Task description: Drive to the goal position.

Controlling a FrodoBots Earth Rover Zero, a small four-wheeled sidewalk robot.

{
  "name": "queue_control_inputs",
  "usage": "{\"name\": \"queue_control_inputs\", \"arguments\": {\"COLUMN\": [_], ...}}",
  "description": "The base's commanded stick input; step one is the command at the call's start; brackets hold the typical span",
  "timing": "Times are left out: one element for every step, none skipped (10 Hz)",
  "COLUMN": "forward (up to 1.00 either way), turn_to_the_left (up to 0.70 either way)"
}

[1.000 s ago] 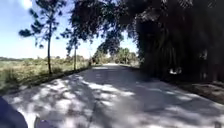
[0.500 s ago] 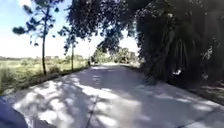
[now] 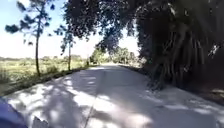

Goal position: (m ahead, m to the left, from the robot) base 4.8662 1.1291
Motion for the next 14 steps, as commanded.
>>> {"name": "queue_control_inputs", "arguments": {"forward": [0.70,0.70,0.70,0.70,0.70,0.70,0.70,0.70,0.70,0.70,0.70,0.70,0.70,0.70], "turn_to_the_left": [0.00,0.00,0.00,0.00,0.00,0.10,0.35,0.35,0.35,0.35,0.35,0.14,0.00,0.00]}}
